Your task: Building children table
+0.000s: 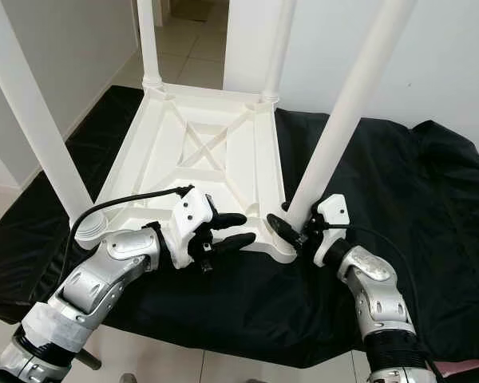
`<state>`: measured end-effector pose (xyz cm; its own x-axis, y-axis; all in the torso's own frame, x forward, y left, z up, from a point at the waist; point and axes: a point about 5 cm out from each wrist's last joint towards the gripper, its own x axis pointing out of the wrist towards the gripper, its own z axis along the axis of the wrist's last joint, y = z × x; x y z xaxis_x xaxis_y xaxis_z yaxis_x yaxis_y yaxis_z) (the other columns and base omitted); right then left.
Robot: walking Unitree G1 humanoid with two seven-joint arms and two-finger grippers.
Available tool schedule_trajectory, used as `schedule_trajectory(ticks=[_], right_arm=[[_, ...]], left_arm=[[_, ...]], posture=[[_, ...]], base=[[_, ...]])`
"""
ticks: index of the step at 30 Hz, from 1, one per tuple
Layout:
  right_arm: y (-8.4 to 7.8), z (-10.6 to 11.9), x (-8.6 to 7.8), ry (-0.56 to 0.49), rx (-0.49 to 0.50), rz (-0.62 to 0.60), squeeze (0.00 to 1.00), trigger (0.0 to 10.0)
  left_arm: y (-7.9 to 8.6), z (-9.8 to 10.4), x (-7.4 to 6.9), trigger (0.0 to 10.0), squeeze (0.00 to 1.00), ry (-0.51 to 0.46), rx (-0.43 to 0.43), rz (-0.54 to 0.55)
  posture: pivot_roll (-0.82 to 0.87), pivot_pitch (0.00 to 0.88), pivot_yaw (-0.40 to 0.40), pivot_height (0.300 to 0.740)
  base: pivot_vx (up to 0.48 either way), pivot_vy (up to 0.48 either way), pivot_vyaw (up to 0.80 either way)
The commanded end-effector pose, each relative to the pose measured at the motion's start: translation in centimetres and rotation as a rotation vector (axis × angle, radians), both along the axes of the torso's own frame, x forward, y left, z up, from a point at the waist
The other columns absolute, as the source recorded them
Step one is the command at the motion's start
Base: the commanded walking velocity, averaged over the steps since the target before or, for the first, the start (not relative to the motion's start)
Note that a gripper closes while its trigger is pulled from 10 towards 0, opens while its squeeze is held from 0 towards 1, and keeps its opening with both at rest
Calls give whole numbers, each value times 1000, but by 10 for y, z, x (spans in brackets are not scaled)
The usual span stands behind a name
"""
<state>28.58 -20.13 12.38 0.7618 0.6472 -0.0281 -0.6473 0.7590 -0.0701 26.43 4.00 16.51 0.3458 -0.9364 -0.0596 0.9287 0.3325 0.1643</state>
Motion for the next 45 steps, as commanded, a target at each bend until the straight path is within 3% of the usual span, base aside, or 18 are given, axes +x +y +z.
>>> schedule_trajectory(ticks=[1,7,11,16,18,19,21,27,30,36,41,42,45], right_arm=[[-1,-11,-5,59,5,6,0,10000],[6,-11,-10,40,45,-72,0,10000],[17,-8,-21,-3,71,-232,0,10000],[19,-6,-23,-23,67,-299,0,10000],[21,-11,-25,-12,85,-506,0,10000],[21,-11,-25,-12,85,-506,0,10000],[18,-17,-27,2,108,-712,0,10000],[23,-25,-26,29,123,-927,0,10000],[24,-22,-24,22,140,-959,0,10000],[38,-8,-18,-39,135,-879,0,10000],[42,-10,-19,-36,132,-918,0,10000],[46,-10,-19,-35,149,-910,1000,10000],[49,-8,-19,-46,169,-873,1000,10000]], left_arm=[[-1,2,0,10000,0,-10,10,10],[0,-1,1,10000,0,-18,30,19],[2,-3,1,10000,0,-14,42,20],[3,-4,0,10000,0,-16,51,17],[2,-4,0,10000,0,-13,52,13],[2,-4,0,10000,0,-13,52,13],[1,-4,0,10000,0,-14,52,5],[1,-4,0,10000,0,-12,52,8],[1,-5,-1,10000,0,-11,52,9],[-2,-6,-2,10000,0,-8,51,-3],[-2,-5,0,10000,0,-17,51,0],[-2,-5,-1,10000,0,-17,52,-1],[-2,-7,-2,10000,0,-16,54,-5]], posture=[[-34,0,-96,740],[-35,0,-96,740],[-43,0,-89,740],[-49,0,-83,740],[-54,0,-79,740],[-54,0,-79,740],[-51,0,-83,740],[-47,0,-83,740],[-51,0,-80,740],[-56,0,-78,740],[-53,0,-79,740],[-53,0,-80,740],[-49,0,-84,740]], base=[[0,0,0],[0,0,0],[0,0,0],[0,0,0],[0,0,0],[0,0,0],[0,0,0],[0,0,0],[0,0,0],[0,0,0],[0,0,0],[0,0,0],[0,0,0]])
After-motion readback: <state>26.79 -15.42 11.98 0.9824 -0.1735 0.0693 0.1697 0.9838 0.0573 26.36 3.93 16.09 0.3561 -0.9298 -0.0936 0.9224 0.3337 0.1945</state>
